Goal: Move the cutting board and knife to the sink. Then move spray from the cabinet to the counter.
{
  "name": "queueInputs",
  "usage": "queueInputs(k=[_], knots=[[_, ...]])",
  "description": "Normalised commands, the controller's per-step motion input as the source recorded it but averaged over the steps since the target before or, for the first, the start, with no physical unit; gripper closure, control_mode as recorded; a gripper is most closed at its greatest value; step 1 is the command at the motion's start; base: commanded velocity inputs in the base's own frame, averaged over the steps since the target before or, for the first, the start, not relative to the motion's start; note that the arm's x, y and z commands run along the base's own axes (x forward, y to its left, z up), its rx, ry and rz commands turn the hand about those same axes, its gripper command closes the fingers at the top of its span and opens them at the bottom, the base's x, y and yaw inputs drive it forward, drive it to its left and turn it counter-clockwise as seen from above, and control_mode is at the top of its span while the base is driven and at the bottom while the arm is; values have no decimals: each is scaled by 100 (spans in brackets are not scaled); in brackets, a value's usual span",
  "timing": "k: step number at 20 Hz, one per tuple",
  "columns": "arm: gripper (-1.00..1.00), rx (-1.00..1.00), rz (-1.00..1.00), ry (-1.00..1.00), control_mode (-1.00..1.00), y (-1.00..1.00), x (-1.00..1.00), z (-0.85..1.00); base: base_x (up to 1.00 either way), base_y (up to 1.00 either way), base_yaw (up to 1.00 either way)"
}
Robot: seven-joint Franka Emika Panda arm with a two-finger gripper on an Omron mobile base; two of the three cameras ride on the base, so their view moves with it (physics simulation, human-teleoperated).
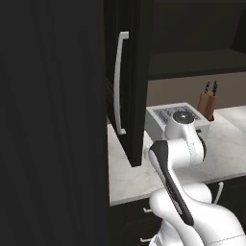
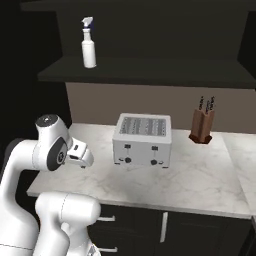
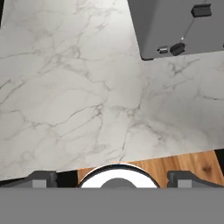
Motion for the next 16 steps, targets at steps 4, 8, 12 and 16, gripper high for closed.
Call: queueInputs(k=[4,8,12,16], knots=[[-100,0,0,0,100,0,0,0,51,0,18],[-100,0,0,0,100,0,0,0,29,1,2],[-100,0,0,0,100,0,0,0,19,0,0],[-100,0,0,0,100,0,0,0,0,0,0]])
